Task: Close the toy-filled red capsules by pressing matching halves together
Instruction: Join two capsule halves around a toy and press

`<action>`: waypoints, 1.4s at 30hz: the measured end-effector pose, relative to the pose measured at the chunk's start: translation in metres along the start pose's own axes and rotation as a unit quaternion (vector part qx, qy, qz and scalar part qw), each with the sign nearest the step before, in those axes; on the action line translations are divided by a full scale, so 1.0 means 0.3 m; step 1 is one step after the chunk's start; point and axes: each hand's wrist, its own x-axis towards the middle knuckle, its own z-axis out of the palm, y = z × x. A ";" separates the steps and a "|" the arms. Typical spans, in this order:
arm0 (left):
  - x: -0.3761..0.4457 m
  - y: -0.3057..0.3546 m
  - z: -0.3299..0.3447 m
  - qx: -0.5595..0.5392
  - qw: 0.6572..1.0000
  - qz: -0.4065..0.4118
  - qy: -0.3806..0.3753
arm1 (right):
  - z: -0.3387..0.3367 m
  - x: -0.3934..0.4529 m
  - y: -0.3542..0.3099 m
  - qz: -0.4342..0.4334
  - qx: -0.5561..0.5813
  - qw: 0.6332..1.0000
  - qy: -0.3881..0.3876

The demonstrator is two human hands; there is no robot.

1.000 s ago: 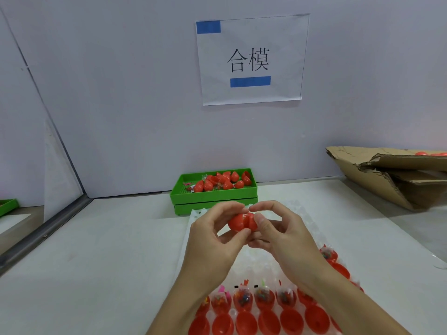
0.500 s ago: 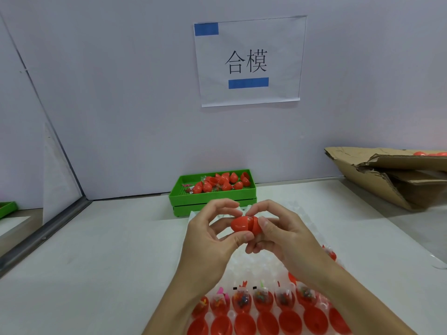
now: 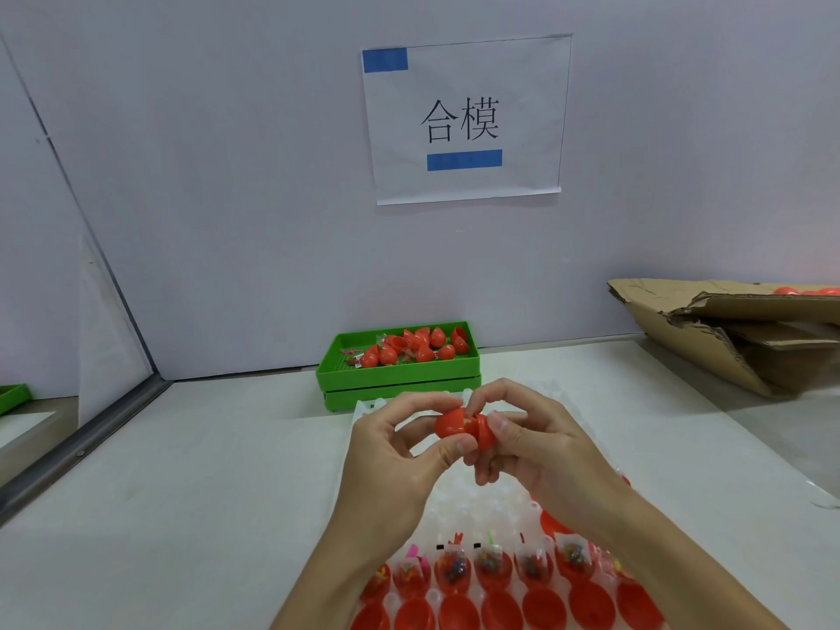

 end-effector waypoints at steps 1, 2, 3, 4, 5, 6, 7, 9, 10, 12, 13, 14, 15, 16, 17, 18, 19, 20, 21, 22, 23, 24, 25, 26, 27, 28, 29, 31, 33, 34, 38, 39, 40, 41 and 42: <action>-0.001 0.001 0.000 0.002 1.000 0.002 -0.005 | 0.000 0.000 0.001 -0.004 -0.004 1.000 0.001; -0.001 0.001 0.000 0.005 1.000 0.006 -0.011 | 0.000 0.000 0.003 -0.007 -0.008 1.000 0.003; -0.002 0.001 0.000 0.010 1.000 0.011 -0.016 | 0.001 0.000 0.005 -0.009 -0.010 1.000 0.006; -0.003 0.000 0.000 0.016 1.000 0.015 -0.018 | 0.004 0.000 0.005 -0.012 -0.011 1.000 0.008; -0.002 -0.001 -0.001 0.023 0.999 0.018 -0.018 | 0.006 -0.001 0.006 -0.015 -0.012 1.000 0.008; -0.002 -0.002 -0.002 0.028 0.999 0.022 -0.019 | 0.008 -0.002 0.006 -0.018 -0.014 1.000 0.009; -0.002 -0.003 -0.003 0.034 0.999 0.027 -0.022 | 0.010 -0.004 0.007 -0.020 -0.019 1.000 0.012; -0.005 -0.005 -0.004 0.057 0.997 0.043 -0.032 | 0.013 -0.006 0.009 -0.021 -0.033 0.999 0.024; -0.007 -0.005 -0.005 0.071 0.995 0.051 -0.037 | 0.013 -0.007 0.012 -0.021 -0.040 0.999 0.029; -0.010 -0.008 -0.007 0.106 0.992 0.065 -0.038 | 0.015 -0.009 0.016 -0.021 -0.046 0.998 0.033; -0.011 -0.009 -0.007 0.132 0.988 0.074 -0.037 | 0.016 -0.009 0.018 -0.022 -0.048 0.998 0.033; -0.011 -0.009 -0.007 0.158 0.983 0.085 -0.035 | 0.020 -0.010 0.017 -0.024 -0.050 0.998 0.034; -0.011 -0.009 -0.007 0.178 0.978 0.098 -0.034 | 0.024 -0.010 0.016 -0.027 -0.053 0.998 0.035; -0.012 -0.006 -0.005 0.192 0.975 0.112 -0.034 | 0.028 -0.009 0.015 -0.029 -0.057 0.997 0.037; -0.012 -0.002 -0.005 0.204 0.970 0.125 -0.034 | 0.031 -0.009 0.014 -0.032 -0.062 0.997 0.040; -0.012 0.001 -0.005 0.217 0.965 0.140 -0.035 | 0.033 -0.008 0.014 -0.034 -0.066 0.996 0.043; -0.011 0.003 -0.006 0.233 0.959 0.156 -0.036 | 0.034 -0.008 0.016 -0.037 -0.069 0.996 0.046; -0.012 0.004 -0.008 0.250 0.952 0.174 -0.038 | 0.034 -0.006 0.018 -0.039 -0.071 0.995 0.049; -0.012 0.003 -0.010 0.268 0.943 0.192 -0.041 | 0.035 -0.005 0.021 -0.041 -0.072 0.995 0.053; -0.013 0.000 -0.010 0.285 0.935 0.205 -0.043 | 0.036 -0.003 0.023 -0.041 -0.072 0.995 0.058; -0.014 -0.004 -0.010 0.299 0.929 0.214 -0.043 | 0.038 -0.001 0.025 -0.042 -0.069 0.995 0.064; -0.016 -0.008 -0.007 0.310 0.925 0.218 -0.042 | 0.039 0.000 0.026 -0.042 -0.065 0.995 0.069; -0.020 -0.010 -0.004 0.317 0.923 0.217 -0.041 | 0.039 0.000 0.026 -0.041 -0.062 0.994 0.074; -0.024 -0.012 0.000 0.320 0.923 0.211 -0.041 | 0.040 0.000 0.026 -0.040 -0.059 0.994 0.077; -0.028 -0.013 0.003 0.321 0.924 0.203 -0.042 | 0.039 0.000 0.025 -0.039 -0.058 0.994 0.079; -0.031 -0.014 0.006 0.318 0.927 0.194 -0.043 | 0.040 -0.001 0.024 -0.038 -0.058 0.994 0.081; -0.032 -0.014 0.007 0.312 0.931 0.187 -0.042 | 0.040 -0.002 0.023 -0.036 -0.060 0.994 0.083; -0.031 -0.011 0.009 0.308 0.931 0.191 -0.045 | 0.042 -0.002 0.021 -0.035 -0.063 0.994 0.084; -0.027 -0.010 0.008 0.317 0.923 0.211 -0.050 | 0.043 -0.002 0.019 -0.035 -0.067 0.993 0.087; -0.025 -0.010 0.007 0.320 0.921 0.217 -0.051 | 0.044 -0.002 0.018 -0.036 -0.071 0.993 0.087; -0.020 -0.008 -0.003 0.318 0.921 0.220 -0.049 | 0.048 -0.003 0.012 -0.043 -0.072 0.993 0.088; -0.018 -0.007 -0.004 0.315 0.922 0.220 -0.049 | 0.050 -0.002 0.011 -0.045 -0.074 0.992 0.090; -0.017 -0.007 -0.004 0.310 0.924 0.218 -0.047 | 0.051 -0.002 0.012 -0.047 -0.077 0.992 0.092; -0.016 -0.006 -0.003 0.305 0.926 0.216 -0.046 | 0.051 -0.002 0.013 -0.049 -0.080 0.991 0.094; -0.014 -0.005 -0.002 0.300 0.929 0.213 -0.046 | 0.052 -0.001 0.014 -0.052 -0.084 0.990 0.096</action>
